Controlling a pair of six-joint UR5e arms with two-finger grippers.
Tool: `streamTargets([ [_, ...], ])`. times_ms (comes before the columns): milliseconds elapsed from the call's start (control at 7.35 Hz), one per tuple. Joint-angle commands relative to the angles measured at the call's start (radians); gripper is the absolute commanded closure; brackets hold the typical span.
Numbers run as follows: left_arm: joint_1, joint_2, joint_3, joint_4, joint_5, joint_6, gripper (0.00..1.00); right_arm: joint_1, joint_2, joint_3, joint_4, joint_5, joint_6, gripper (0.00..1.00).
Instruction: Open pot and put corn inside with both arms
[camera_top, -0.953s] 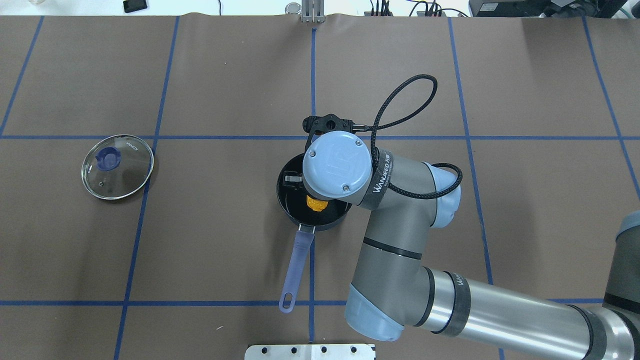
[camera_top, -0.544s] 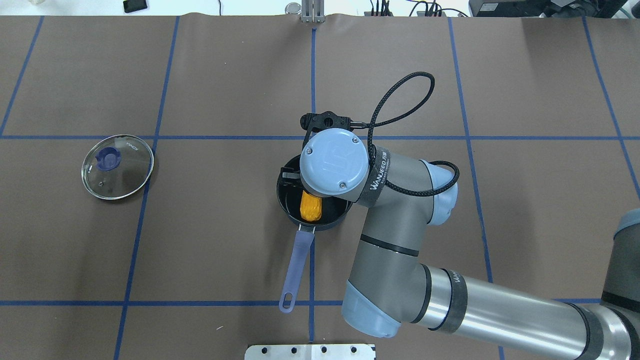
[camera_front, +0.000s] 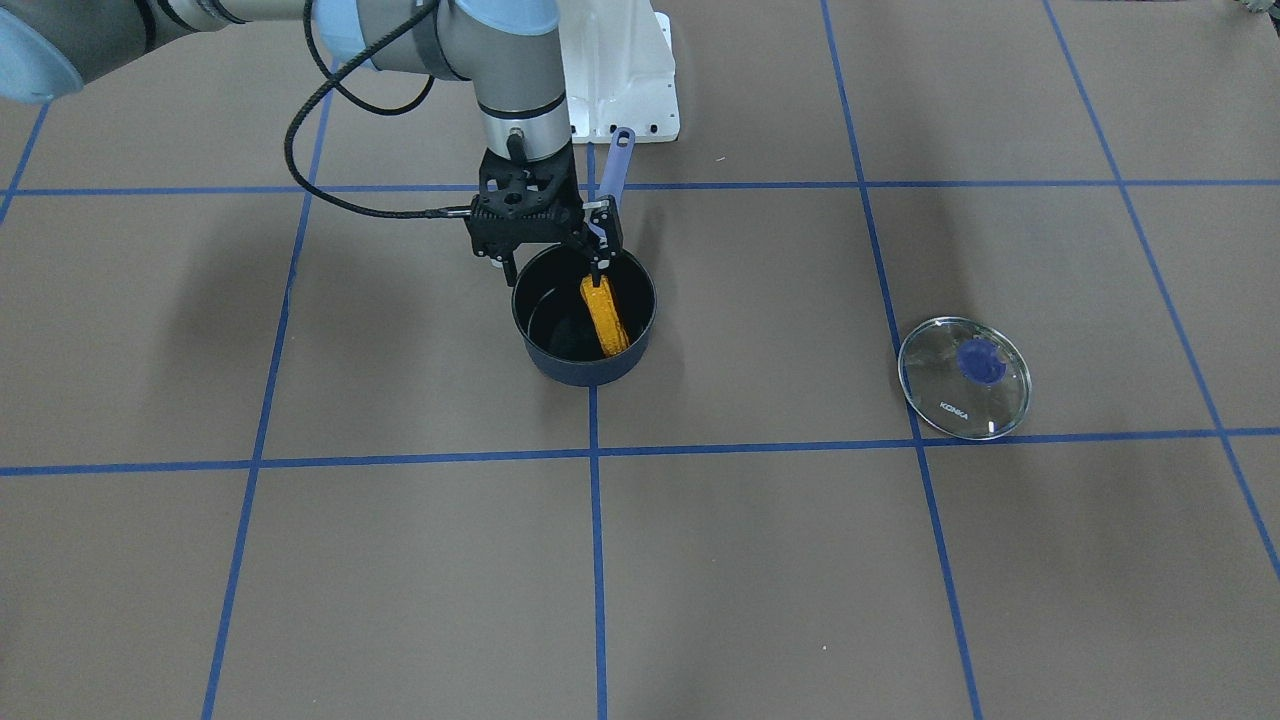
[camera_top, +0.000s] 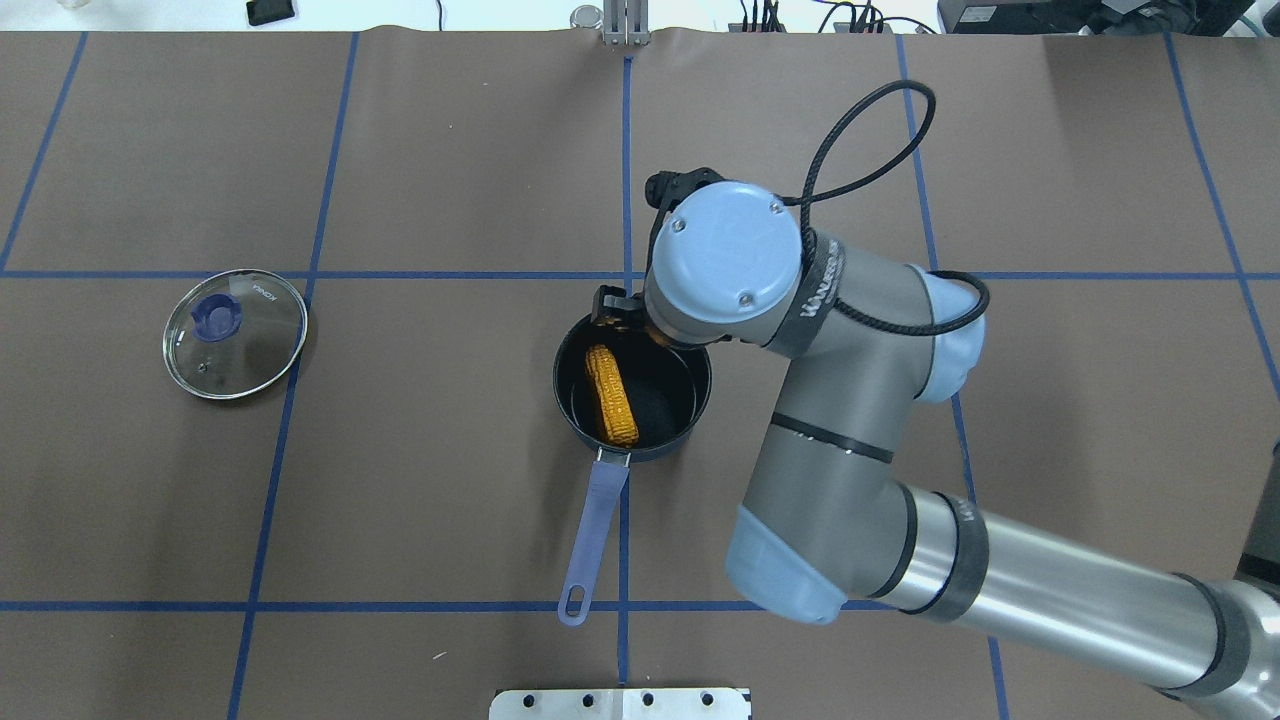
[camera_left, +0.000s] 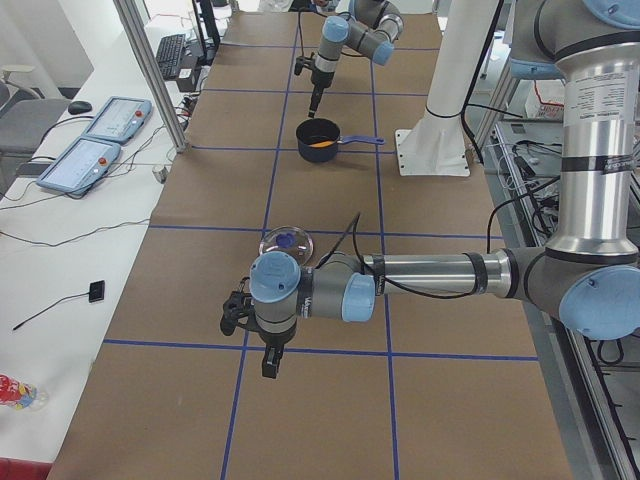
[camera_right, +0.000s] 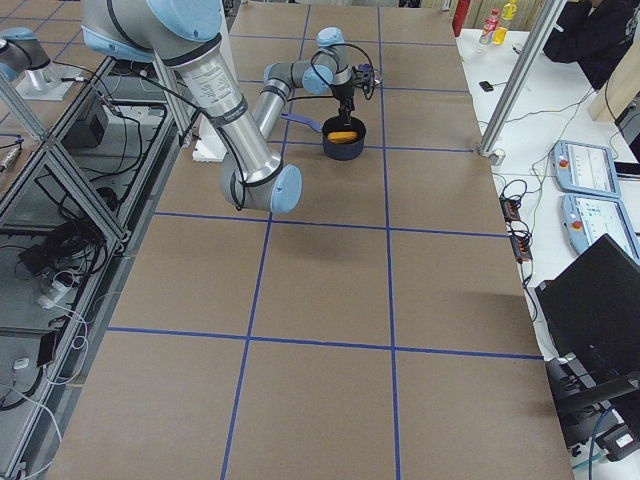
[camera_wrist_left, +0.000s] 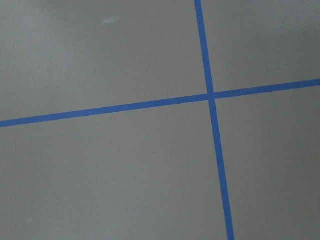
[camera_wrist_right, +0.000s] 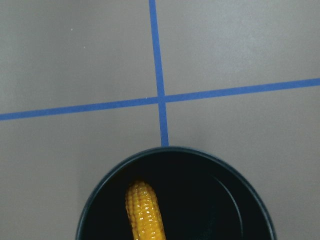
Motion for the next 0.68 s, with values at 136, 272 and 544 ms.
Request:
streamTargets([
  [136, -0.002, 0.018, -0.02, 0.004, -0.002, -0.002, 0.01, 0.323, -0.181, 0.061, -0.055, 0.279, -0.404, 0.0],
  [272, -0.003, 0.022, -0.027, 0.006, -0.008, -0.002, 0.01, 0.447, -0.257, 0.057, -0.055, 0.374, -0.616, 0.0],
  [544, -0.003, 0.018, -0.087, 0.117, -0.031, -0.001, 0.01, 0.641, -0.401, 0.048, -0.061, 0.476, -0.951, 0.0],
])
